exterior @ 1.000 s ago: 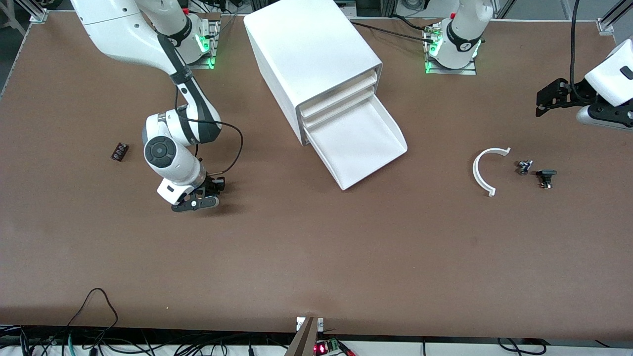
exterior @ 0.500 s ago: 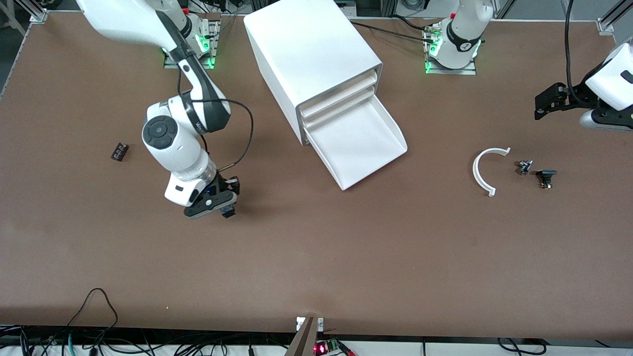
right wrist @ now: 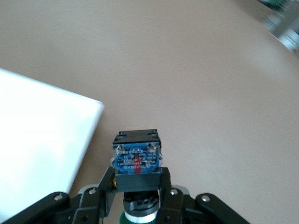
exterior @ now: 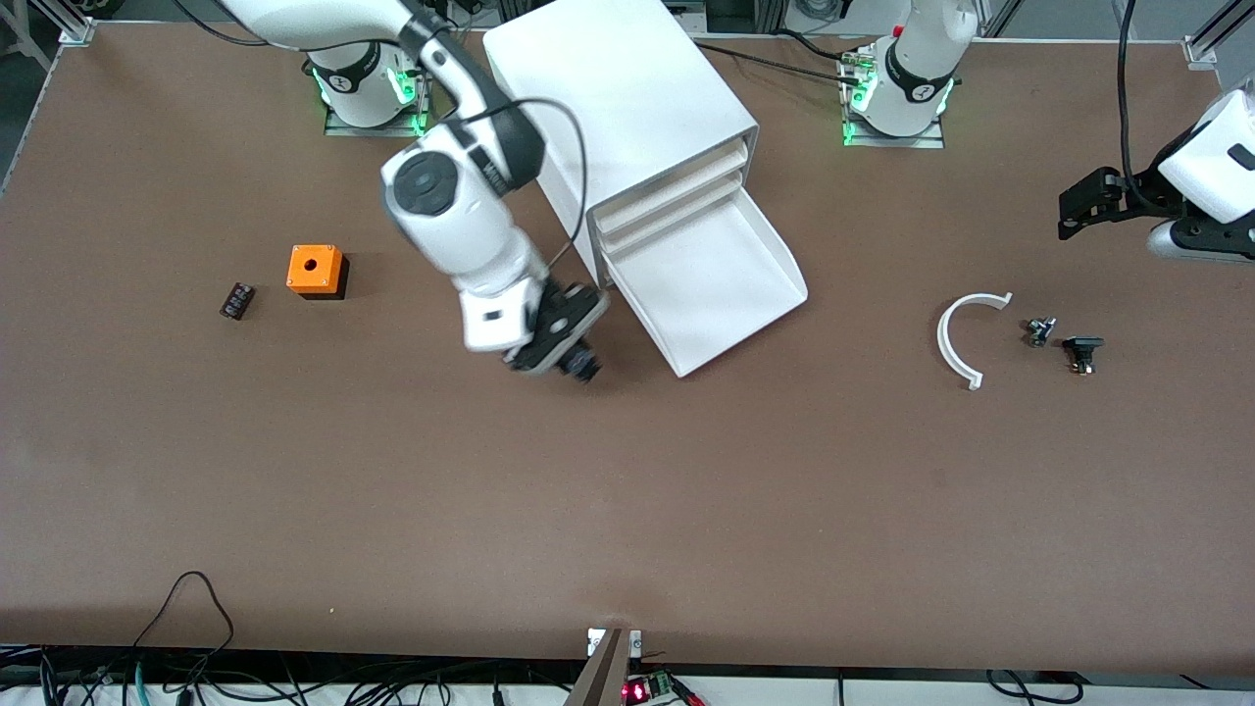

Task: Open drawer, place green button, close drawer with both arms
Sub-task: 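Carry the green button over the open drawer with the right gripper, then lower the button into the drawer and open the right gripper, then raise the right gripper away while the left gripper reaches the drawer front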

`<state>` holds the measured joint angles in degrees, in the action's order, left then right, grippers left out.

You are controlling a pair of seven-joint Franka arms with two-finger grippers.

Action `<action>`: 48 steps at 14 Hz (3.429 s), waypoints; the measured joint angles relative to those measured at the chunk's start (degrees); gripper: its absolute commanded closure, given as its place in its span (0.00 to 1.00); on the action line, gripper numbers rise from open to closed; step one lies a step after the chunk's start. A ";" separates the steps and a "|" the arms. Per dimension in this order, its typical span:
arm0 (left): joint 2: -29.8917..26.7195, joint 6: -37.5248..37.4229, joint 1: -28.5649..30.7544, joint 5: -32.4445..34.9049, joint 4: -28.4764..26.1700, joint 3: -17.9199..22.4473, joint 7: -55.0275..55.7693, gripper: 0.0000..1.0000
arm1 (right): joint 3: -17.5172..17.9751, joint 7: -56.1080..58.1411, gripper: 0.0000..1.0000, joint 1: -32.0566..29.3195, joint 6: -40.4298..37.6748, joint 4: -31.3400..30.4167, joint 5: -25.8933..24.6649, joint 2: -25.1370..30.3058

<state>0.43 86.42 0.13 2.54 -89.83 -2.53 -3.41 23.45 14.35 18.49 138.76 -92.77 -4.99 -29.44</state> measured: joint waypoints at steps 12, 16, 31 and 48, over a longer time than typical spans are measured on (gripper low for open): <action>0.07 0.00 0.01 0.00 0.00 0.09 0.05 0.00 | 3.09 17.06 0.63 15.42 -4.65 9.78 -15.22 -13.73; 0.08 0.00 0.01 0.00 0.00 0.10 0.06 0.00 | 2.94 17.69 0.62 16.75 -5.67 10.09 -17.28 -15.10; 0.77 0.23 0.20 0.00 -0.16 0.33 0.06 0.00 | 1.89 10.38 0.00 16.63 -16.31 19.45 -17.88 -10.76; 24.25 58.01 -9.47 -7.66 -28.59 -9.51 35.60 0.00 | -9.93 -35.84 0.00 -6.49 -31.10 14.64 -15.63 2.86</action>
<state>24.68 144.43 -9.35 -5.12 -118.42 -12.04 32.19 13.52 -21.49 12.00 107.66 -78.13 -20.62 -26.58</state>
